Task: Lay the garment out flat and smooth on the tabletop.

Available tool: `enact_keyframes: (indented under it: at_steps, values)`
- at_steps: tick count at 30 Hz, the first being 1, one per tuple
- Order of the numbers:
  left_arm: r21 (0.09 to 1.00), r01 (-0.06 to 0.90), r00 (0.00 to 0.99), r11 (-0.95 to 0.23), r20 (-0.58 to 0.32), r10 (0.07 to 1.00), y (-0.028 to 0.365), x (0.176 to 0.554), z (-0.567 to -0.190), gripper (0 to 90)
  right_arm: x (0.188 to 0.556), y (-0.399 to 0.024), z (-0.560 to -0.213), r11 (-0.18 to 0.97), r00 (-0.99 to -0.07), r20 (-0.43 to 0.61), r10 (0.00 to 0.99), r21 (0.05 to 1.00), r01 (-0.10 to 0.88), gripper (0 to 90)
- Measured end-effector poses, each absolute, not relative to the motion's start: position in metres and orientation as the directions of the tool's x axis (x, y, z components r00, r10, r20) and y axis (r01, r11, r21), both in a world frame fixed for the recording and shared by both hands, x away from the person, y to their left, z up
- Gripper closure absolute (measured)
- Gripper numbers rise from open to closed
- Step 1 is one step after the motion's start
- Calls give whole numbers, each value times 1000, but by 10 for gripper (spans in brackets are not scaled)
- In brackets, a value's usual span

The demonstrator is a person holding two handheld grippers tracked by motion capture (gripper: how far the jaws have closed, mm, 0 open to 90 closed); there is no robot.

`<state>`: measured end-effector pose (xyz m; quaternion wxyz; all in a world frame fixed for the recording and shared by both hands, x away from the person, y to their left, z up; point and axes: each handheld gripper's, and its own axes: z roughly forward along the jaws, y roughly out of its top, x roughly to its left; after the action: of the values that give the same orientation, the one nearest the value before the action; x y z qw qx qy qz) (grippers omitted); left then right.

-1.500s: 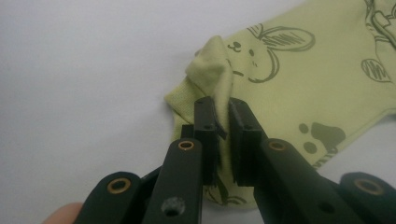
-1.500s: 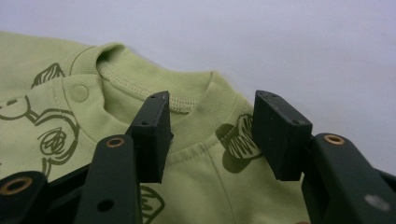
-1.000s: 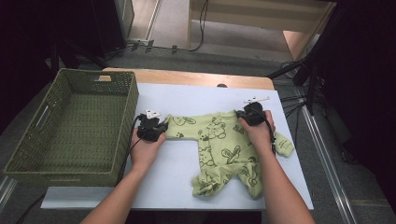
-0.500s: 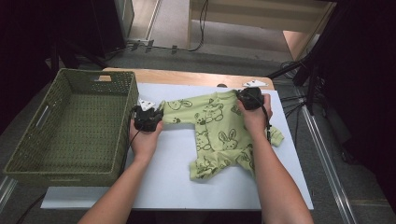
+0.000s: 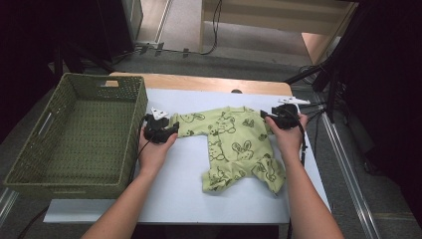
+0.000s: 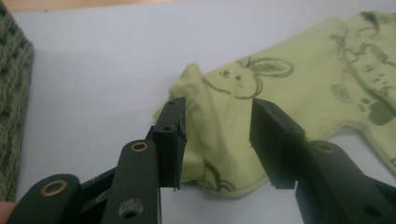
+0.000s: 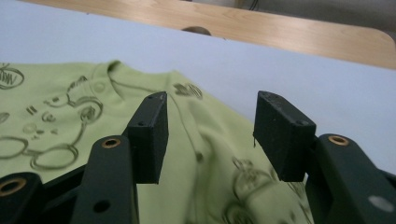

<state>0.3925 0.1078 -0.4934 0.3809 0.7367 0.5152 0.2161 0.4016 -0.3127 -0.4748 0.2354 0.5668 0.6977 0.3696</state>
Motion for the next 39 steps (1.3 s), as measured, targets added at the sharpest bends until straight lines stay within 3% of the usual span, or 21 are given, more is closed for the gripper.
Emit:
enact_keyframes:
  at_steps: [17, 20, 24, 30, 33, 35, 39]
  values:
    - [768, 622, 334, -154, -83, 939, 112, 400, -504, 574, 324, -379, -506, 7, -118, 97, 988, 740, 673, 441]
    - [781, 612, 324, -128, -99, 941, 114, 400, -501, 575, 318, -385, -506, -9, -100, 103, 990, 739, 674, 441]
    - [764, 634, 301, -120, -100, 948, 115, 402, -504, 699, 315, -388, -507, -30, -66, 103, 992, 729, 684, 451]
    - [740, 662, 305, -121, -118, 945, 115, 403, -508, 652, 317, -383, -515, -13, -76, 97, 992, 693, 721, 452]
    - [738, 660, 321, -139, -109, 941, 114, 403, -507, 682, 318, -380, -520, -13, -71, 97, 993, 675, 737, 452]
    - [737, 660, 338, -145, -118, 934, 114, 403, -508, 754, 318, -377, -520, 2, -68, 71, 995, 678, 735, 482]
    - [739, 652, 348, -169, -94, 933, 111, 402, -506, 846, 319, -377, -520, 18, -56, 35, 998, 675, 737, 669]
